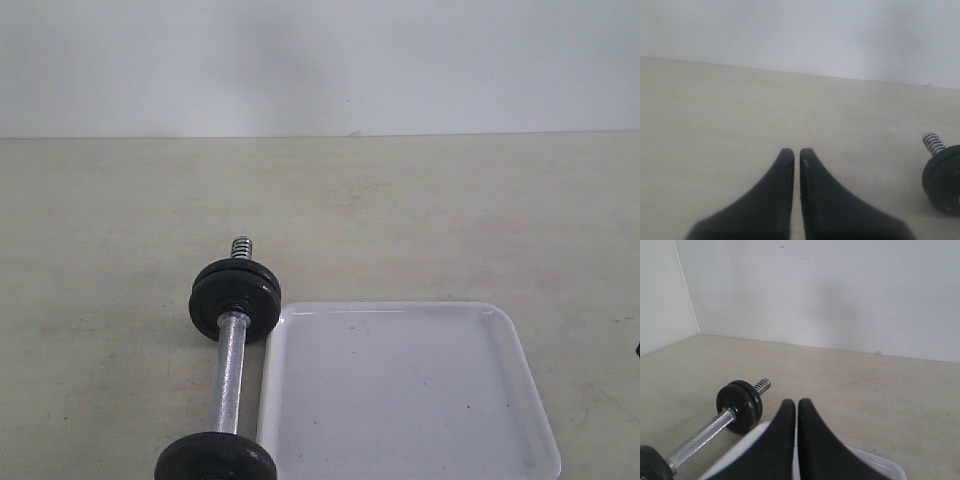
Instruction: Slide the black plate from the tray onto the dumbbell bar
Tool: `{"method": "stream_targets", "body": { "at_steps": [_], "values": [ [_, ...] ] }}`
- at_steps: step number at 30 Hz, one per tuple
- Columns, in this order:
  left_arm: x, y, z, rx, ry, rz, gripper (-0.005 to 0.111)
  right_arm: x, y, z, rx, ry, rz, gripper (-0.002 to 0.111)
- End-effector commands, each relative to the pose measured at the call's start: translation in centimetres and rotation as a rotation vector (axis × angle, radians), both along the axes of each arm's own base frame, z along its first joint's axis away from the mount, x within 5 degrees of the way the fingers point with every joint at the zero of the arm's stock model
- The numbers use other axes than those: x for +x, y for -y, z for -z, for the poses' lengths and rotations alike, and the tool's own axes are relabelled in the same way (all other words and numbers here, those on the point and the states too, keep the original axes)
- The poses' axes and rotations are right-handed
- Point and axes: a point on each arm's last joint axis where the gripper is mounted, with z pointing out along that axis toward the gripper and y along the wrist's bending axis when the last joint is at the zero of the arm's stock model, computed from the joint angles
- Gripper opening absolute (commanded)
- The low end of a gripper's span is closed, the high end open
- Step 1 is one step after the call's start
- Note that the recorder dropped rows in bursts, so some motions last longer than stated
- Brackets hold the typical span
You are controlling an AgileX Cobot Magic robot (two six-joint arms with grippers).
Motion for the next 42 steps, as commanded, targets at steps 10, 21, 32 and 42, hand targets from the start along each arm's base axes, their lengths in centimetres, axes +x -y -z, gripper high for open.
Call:
{"method": "stream_targets", "body": {
  "at_steps": [10, 21, 32, 42],
  "values": [
    [0.0, 0.0, 0.1, -0.003, -0.001, -0.007, 0.004, 0.0, 0.1, -0.1, 0.015, -0.001, 0.007, 0.000],
    [0.0, 0.0, 0.1, -0.003, -0.001, -0.007, 0.004, 0.0, 0.4, 1.8, 0.025, -0.250, 0.052, 0.000],
    [0.0, 0.0, 0.1, -0.003, -0.001, -0.007, 0.004, 0.6, 1.6, 1.9, -0.094, -0.183, 0.190, 0.000],
    [0.0, 0.0, 0.1, -0.003, -0.001, -0.007, 0.004, 0.6, 1.8, 2.3, -0.191, -0.184, 0.198, 0.000]
  ]
}}
